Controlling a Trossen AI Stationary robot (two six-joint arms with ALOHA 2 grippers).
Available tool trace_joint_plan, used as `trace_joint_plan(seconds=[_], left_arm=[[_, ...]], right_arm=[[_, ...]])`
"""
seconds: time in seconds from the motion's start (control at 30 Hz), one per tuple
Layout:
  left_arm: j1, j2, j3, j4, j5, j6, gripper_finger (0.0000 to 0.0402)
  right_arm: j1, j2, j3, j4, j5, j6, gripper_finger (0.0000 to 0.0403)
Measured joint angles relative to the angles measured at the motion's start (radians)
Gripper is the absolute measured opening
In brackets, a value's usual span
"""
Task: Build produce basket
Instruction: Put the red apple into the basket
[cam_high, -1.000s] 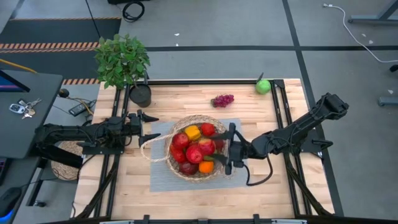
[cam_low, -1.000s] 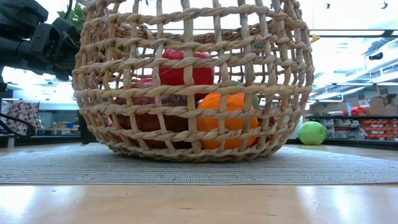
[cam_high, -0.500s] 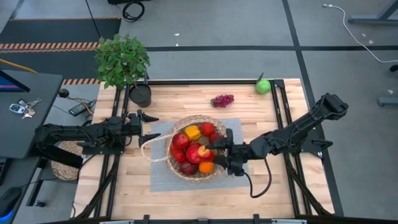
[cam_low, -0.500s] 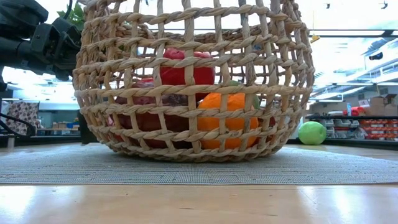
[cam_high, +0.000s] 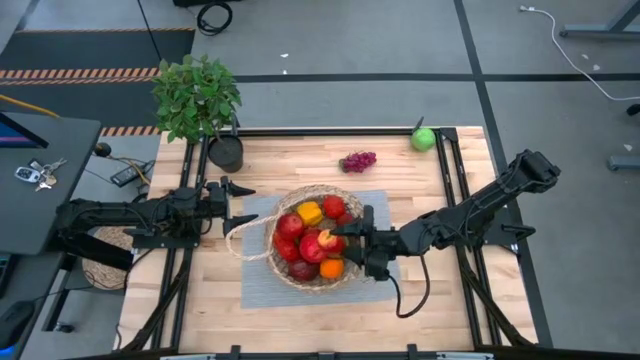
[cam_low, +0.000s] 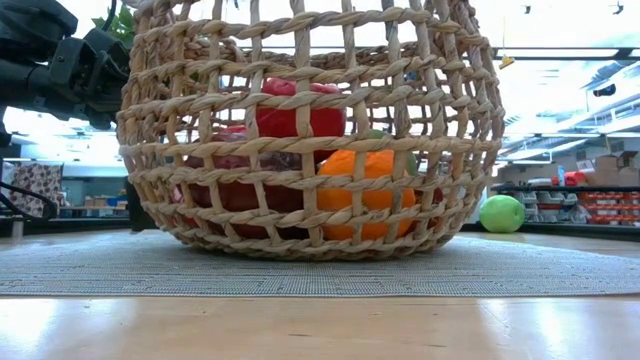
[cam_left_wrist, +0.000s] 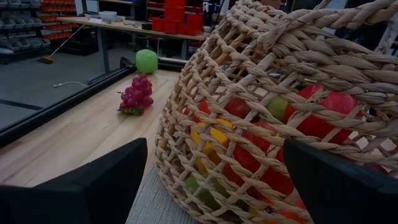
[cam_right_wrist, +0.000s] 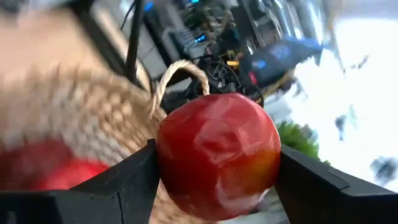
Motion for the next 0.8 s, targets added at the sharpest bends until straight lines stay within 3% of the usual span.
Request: trace_joint_plan(seconds=[0.1, 0.2, 0.27, 0.37, 0.53, 0.7, 0.8], left_arm=[[0.000, 0.000, 0.000, 0.000, 0.000, 0.000, 0.0382], [0.000, 0.000, 0.000, 0.000, 0.000, 0.000, 0.0382], [0.000, 0.000, 0.000, 0.000, 0.000, 0.000, 0.0382], [0.000, 0.000, 0.000, 0.000, 0.000, 0.000, 0.0382], [0.000, 0.000, 0.000, 0.000, 0.000, 0.000, 0.0382], [0.000, 0.000, 0.000, 0.000, 0.000, 0.000, 0.0382], [0.000, 0.000, 0.000, 0.000, 0.000, 0.001, 0.0382]], right_arm=[[-0.003, 0.001, 0.000, 0.101, 0.036, 0.288, 0.0284], [-0.007, -0.002, 0.012, 0.126, 0.136, 0.473, 0.0284], [-0.012, -0.002, 0.064, 0.027, 0.206, 0.577, 0.0284], [-0.030, 0.000, 0.186, -0.266, 0.247, 0.814, 0.0284], [-0.102, 0.056, 0.411, -0.694, 0.085, 1.155, 0.0284], [-0.177, 0.183, 0.566, -0.881, -0.075, 1.229, 0.0284], [-0.197, 0.275, 0.658, -0.990, -0.103, 1.224, 0.0285]])
